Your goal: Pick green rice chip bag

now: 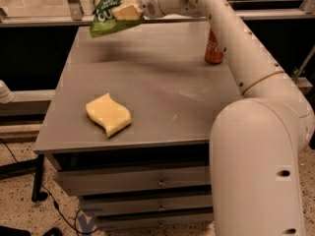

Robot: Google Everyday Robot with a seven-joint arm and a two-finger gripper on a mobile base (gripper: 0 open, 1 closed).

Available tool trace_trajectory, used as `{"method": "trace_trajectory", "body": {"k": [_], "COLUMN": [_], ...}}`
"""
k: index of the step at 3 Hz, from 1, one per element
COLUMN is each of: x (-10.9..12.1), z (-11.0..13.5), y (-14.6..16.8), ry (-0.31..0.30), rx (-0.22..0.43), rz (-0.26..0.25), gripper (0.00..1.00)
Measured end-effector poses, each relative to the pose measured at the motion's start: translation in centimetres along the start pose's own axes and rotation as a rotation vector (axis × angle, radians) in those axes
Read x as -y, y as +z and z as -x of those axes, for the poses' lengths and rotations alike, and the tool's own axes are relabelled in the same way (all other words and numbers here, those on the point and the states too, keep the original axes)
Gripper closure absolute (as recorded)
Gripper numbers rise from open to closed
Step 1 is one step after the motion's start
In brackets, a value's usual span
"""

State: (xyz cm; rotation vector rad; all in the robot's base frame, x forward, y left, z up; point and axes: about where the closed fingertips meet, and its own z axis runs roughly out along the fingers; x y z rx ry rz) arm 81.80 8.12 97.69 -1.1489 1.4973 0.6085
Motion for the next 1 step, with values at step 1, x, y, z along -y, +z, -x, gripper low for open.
{"method": "trace_trajectory", "body": {"k": [1], "x": [0.28], "z": [0.96], "y": [-0.34], "ry": [0.001], "rx": [0.023], "rz": [-0.002], "gripper": [1.0]}}
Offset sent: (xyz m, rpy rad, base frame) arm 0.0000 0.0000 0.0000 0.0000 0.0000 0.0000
